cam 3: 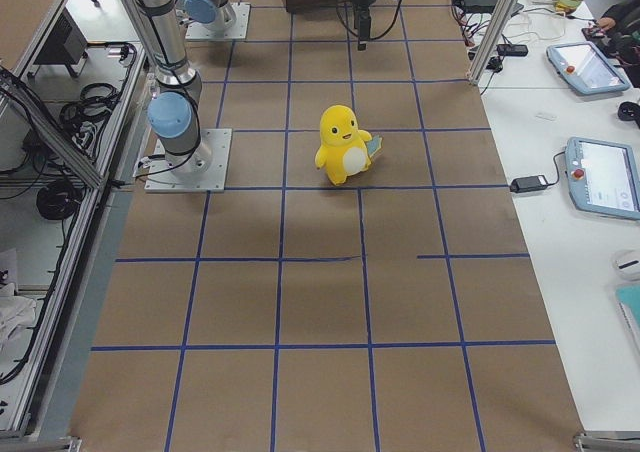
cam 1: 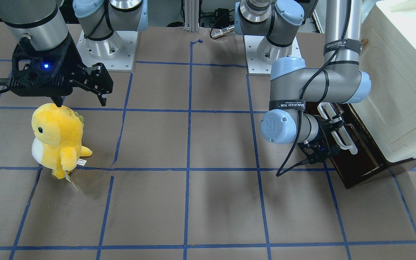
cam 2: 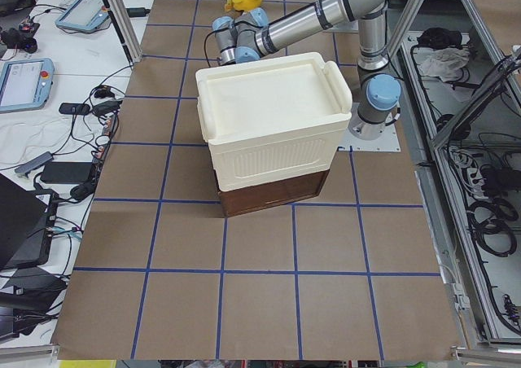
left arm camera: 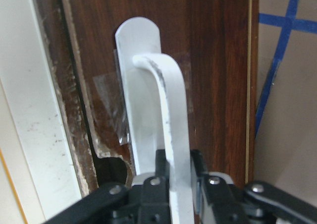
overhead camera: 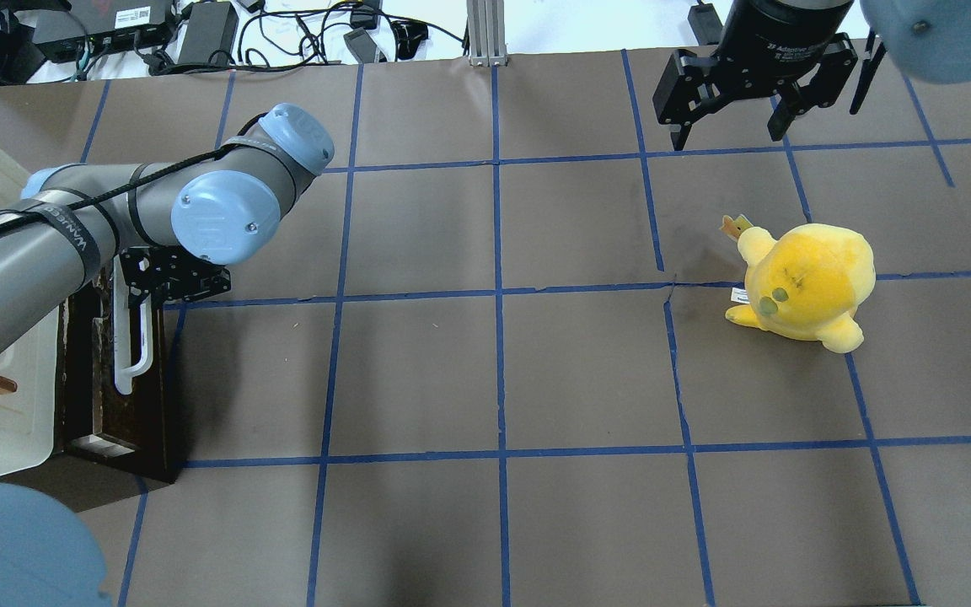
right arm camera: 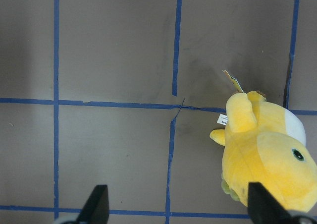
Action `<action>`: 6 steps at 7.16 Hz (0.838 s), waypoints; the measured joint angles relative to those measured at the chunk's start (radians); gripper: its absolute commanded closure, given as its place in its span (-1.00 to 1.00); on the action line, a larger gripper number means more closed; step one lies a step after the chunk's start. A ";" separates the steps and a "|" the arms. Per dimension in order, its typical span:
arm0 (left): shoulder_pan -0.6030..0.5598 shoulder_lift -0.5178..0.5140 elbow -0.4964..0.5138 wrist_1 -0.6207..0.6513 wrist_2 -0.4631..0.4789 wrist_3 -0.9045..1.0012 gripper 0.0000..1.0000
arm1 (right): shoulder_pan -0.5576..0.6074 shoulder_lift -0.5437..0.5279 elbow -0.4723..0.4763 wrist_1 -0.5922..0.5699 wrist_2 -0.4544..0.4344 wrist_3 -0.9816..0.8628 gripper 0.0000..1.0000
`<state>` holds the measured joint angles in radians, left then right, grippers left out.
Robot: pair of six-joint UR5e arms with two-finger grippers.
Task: Pull drawer sideways
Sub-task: 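Pull the handle with the left gripper, sliding the drawer out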
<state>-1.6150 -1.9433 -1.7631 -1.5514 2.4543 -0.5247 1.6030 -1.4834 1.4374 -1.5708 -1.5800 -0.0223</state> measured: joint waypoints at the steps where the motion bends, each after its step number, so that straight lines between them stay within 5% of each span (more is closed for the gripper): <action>1: -0.008 -0.002 0.004 -0.006 0.000 -0.010 1.00 | 0.000 0.000 0.000 0.000 0.000 0.000 -1.00; 6: -0.043 -0.015 0.034 -0.057 -0.006 -0.061 1.00 | 0.000 0.000 0.000 0.000 -0.001 0.001 -1.00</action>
<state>-1.6576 -1.9583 -1.7294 -1.6080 2.4481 -0.5852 1.6030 -1.4833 1.4374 -1.5708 -1.5808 -0.0215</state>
